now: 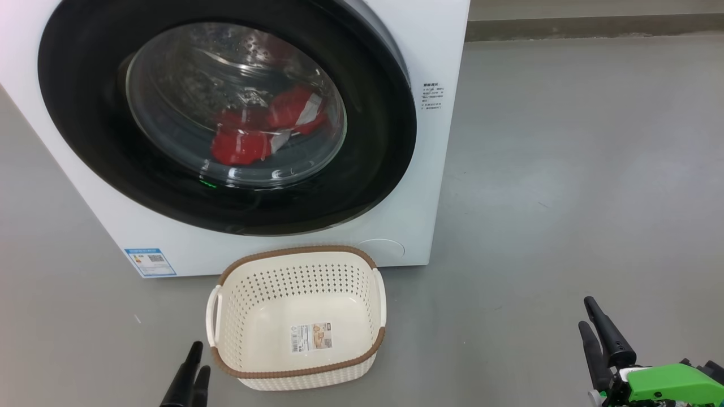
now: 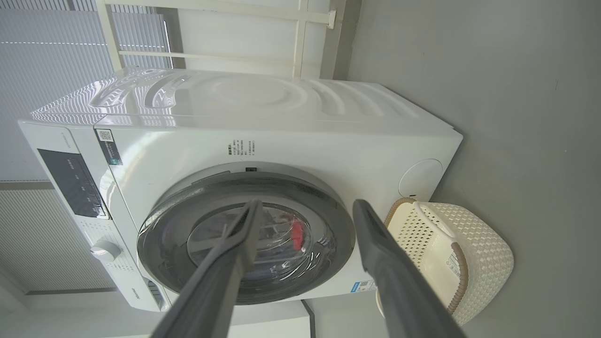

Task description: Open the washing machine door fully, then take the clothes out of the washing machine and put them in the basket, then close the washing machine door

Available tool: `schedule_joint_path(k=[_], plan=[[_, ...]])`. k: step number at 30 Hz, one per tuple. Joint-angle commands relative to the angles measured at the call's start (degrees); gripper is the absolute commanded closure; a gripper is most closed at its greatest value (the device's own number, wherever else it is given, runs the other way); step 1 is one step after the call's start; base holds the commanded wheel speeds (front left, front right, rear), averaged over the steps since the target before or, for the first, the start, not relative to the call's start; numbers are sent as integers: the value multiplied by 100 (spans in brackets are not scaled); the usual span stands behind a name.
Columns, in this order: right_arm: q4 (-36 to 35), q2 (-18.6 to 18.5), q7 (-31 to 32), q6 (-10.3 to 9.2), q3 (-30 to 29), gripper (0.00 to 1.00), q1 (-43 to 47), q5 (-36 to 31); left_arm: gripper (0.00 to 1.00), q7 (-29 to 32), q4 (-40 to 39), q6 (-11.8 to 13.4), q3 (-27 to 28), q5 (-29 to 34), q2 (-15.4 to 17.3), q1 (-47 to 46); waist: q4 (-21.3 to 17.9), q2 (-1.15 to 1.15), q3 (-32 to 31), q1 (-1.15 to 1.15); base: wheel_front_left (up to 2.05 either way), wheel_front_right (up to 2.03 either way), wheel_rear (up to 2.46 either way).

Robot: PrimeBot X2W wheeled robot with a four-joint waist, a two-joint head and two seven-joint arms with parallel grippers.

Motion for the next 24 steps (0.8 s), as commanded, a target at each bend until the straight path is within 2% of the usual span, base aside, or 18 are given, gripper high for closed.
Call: schedule_joint_path(k=[1,11,24], plan=[[-182,-72,-51,1,52,0,-240,-48,0,-46,-160,13,-14,35,79,-268,-1,0,4,0,0,0,0],[-247,-102,-186,1,176,0,-339,-220,0,-240,-199,24,-184,284,131,-417,-8,0,4,0,0,0,0],[-364,-118,-383,2,299,0,-468,-799,0,-476,-368,94,-392,1027,172,-600,-13,0,3,0,0,0,0]])
